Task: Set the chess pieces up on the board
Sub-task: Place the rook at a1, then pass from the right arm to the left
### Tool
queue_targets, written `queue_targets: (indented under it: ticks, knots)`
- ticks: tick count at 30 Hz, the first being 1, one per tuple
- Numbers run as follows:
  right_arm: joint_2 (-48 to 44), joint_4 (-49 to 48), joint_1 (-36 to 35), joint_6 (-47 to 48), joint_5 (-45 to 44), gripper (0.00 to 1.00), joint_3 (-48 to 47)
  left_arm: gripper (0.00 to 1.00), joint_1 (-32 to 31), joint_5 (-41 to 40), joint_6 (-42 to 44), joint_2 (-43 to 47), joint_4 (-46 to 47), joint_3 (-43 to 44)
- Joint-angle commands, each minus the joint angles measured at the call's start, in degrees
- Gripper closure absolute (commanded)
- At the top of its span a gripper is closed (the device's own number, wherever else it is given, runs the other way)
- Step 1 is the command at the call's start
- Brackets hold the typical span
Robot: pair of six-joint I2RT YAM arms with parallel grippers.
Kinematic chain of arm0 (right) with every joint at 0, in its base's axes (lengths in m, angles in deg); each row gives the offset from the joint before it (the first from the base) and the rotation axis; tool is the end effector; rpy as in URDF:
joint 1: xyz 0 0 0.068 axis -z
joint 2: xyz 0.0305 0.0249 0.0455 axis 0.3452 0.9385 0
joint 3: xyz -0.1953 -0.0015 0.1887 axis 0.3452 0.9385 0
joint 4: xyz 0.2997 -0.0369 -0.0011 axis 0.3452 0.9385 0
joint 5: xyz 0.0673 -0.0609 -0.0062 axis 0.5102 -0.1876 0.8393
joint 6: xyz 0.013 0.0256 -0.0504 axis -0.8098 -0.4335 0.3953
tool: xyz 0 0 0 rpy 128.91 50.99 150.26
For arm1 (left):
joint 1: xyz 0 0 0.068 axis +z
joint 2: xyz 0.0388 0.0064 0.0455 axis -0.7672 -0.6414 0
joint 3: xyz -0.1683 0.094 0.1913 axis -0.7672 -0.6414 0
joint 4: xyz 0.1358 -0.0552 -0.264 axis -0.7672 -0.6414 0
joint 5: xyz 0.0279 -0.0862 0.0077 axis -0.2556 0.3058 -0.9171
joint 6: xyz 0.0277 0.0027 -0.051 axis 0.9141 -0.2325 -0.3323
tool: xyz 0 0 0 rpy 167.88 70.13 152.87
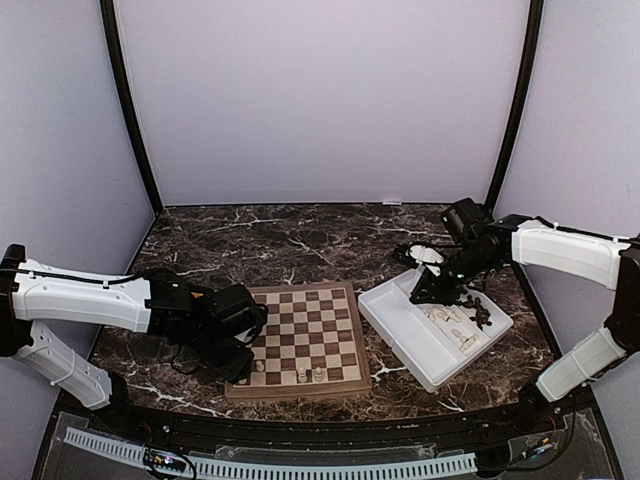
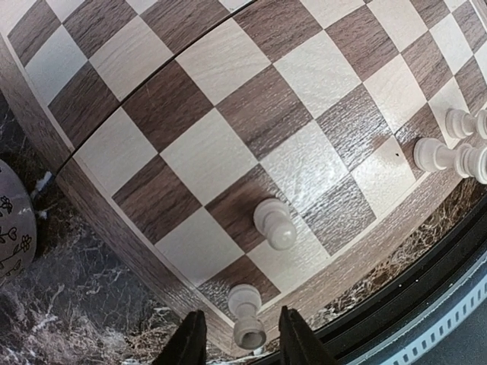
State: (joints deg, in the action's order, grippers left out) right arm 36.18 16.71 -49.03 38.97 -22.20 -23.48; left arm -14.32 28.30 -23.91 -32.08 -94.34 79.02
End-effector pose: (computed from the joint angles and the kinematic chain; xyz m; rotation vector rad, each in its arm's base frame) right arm 0.2757 0.1688 0.2081 -1.4031 2.2104 0.4775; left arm 0.1277 -0.2583 0.1765 0.7469 2.7413 -0.2742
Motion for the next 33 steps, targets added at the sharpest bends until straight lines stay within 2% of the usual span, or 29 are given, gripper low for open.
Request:
queue_targets:
  ticks: [1, 4, 8, 14, 18, 22, 25, 26, 27, 28, 30, 33]
  knots:
    - [-0.5, 0.2, 0.0, -0.3, 0.9, 0.88, -0.5, 0.62, -0.3, -2.0, 0.6, 2.0, -2.9, 4.4]
    - [-1.3, 2.1, -0.3, 0.7, 2.3, 0.87, -1.9, 0.58, -0.3, -3.7, 1.6, 4.9, -2.1, 8.2]
    - [-2.2, 4.3, -3.1, 2.3, -0.1, 0.86, -4.1, 0.53, 1.1, -2.9, 2.0, 6.3, 6.8, 12.5]
    - [-1.6, 7.8, -10.9, 5.0, -8.0, 0.86, -10.2, 0.52, 7.2, 9.1, -2.0, -1.0, 24.3, 16.5]
    - [-1.0, 8.8, -13.3, 4.2, -7.0, 0.87, -14.9, 0.52, 9.3, 19.4, -5.9, -7.3, 37.1, 17.5]
    - [-1.3, 6.8, -12.4, -1.9, 0.0, 0.89, -21.0, 0.52, 9.4, 22.8, -4.3, -10.9, 50.5, 15.3]
    - [-0.9, 4.6, -9.4, -8.5, 10.3, 0.89, -25.8, 0.52, 9.3, 21.7, -2.2, -8.9, 70.0, 8.3]
    - [-0.5, 3.3, -7.9, -11.2, 13.7, 0.89, -27.1, 0.51, 9.3, 20.6, 0.1, -7.8, 73.9, 4.8]
    - [-0.3, 1.4, -6.1, -14.6, 18.0, 0.89, -27.8, 0.52, 9.2, 19.6, 1.5, -7.3, 80.8, 3.4]
    - [-0.1, -1.1, -4.3, -18.4, 22.4, 0.9, -27.8, 0.52, 8.9, 17.6, 5.2, -6.5, 83.6, 0.8]
    - [0.1, -7.6, -1.3, -30.2, 31.7, 0.9, -26.4, 0.53, 7.9, 14.9, 11.9, -6.5, 94.4, -1.8]
    - [-0.2, -18.9, 1.1, -43.8, 38.9, 0.88, -22.4, 0.54, 5.2, 11.0, 19.9, -9.3, 103.6, -2.1]
